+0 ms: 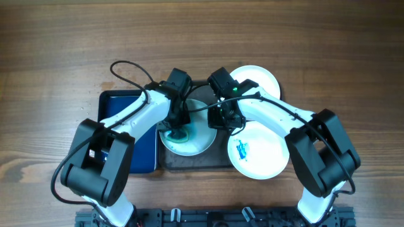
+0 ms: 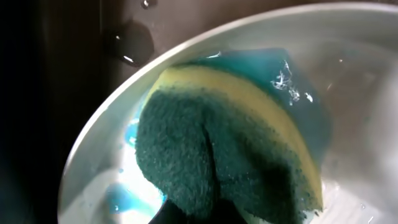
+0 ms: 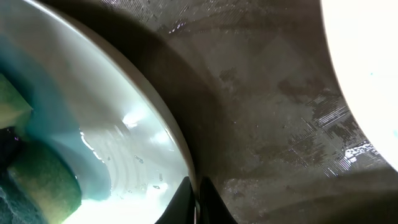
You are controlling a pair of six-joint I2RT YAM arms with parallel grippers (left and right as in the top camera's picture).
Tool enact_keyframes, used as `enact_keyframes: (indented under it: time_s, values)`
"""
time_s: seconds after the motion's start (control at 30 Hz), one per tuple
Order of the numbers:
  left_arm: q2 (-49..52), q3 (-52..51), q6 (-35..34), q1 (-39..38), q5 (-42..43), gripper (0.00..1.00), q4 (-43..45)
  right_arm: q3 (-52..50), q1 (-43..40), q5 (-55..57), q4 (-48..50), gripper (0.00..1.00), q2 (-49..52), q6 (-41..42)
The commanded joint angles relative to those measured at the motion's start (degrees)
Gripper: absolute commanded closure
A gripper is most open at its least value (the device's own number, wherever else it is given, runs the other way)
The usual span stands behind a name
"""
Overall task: Clean dirty plates on tray and stack at the side
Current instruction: 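Scrub the plate surface with the sponge using the left gripper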
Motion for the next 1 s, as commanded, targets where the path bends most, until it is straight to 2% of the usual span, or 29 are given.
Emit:
enact_keyframes:
  time_s: [0.0,0.23,0.4,0.5,0.6,0.77,0.97]
  values:
    - [5.79,-6.1,10.88,1.03,5.84,0.96,-1.81,-0.57,-0.79,3.32,0.13,0.96,0.79,-0.33]
    - [5.79,-6.1,15.85,-3.1,22.84,0.96,8.26,-0.57,-0.79,3.32,0.04,0.96,0.79,-0.35]
    - [5.79,-6.1,15.78,-5.51,29.29,0.96,12.68,-0.57,-0.79,3.32,0.07,0.96,0.79,-0.59]
    - [5.79,-6.08,14.93,-6.21,30.23,0.96,14.73,-0.57,-0.79,3.3,0.04,0.96,0.79,-0.57]
    - [5.79,-6.1,10.82,-5.73,27.87,0.96,17.05,-0.57,-0.79,3.3,-0.04,0.96,0.79,-0.57]
    - [5.79,-6.1,2.84,-2.21,13.07,0.96,19.78,-0.57,-0.79,3.13,-0.5,0.96,0.79,-0.59]
    - [5.79,-6.1,-3.28,2.84,-4.35,0.96,15.47,-0.57,-0.79,3.13,-1.05,0.96,0.79,-0.68]
